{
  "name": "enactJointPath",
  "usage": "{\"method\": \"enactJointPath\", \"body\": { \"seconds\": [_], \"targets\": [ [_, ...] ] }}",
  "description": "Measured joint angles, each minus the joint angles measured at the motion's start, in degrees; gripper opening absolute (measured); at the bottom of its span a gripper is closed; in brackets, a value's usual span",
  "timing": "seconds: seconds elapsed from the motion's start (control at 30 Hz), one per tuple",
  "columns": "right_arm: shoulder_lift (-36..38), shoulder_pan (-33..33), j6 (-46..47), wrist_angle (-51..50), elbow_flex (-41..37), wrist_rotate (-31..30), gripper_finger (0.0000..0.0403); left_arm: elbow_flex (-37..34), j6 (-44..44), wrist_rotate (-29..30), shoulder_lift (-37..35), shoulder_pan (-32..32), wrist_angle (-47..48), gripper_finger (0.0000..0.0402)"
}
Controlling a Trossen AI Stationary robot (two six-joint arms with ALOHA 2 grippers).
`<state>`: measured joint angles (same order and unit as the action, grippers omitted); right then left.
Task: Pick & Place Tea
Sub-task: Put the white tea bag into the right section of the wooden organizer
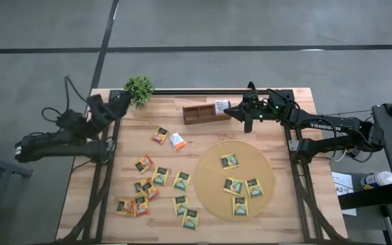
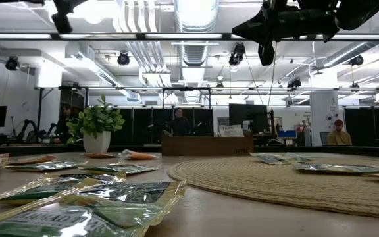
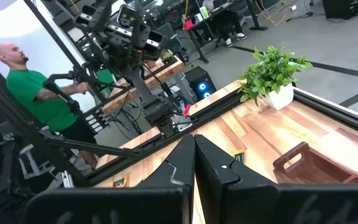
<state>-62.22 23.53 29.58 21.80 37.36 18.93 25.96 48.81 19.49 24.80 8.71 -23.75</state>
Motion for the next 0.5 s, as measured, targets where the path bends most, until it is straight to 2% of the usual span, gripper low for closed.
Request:
{"method": "enactJointPath", "body": {
  "seconds": [0.1,0.2,0.27,0.4,0.5],
  "targets": [
    [0.00,0.00,0.00,0.00,0.00,0.01,0.0008,3.19,3.97,-5.82,2.18,0.00,6.74,0.0233],
    [0.00,0.00,-0.18,0.00,0.00,-0.01,0.0008,8.75,5.71,-13.34,4.11,-0.01,20.28,0.0233],
    [0.00,0.15,-0.20,0.00,0.00,0.00,0.0008,13.83,4.83,-16.18,5.76,-0.04,31.29,0.0233],
    [0.00,0.17,-0.24,-0.01,0.02,-0.01,0.0008,24.86,2.69,-15.42,9.53,0.02,56.33,0.0233],
    [0.00,0.17,-0.24,-0.03,0.02,0.01,0.0008,30.90,3.14,-14.45,12.51,0.07,70.19,0.0233]
  ]
}}
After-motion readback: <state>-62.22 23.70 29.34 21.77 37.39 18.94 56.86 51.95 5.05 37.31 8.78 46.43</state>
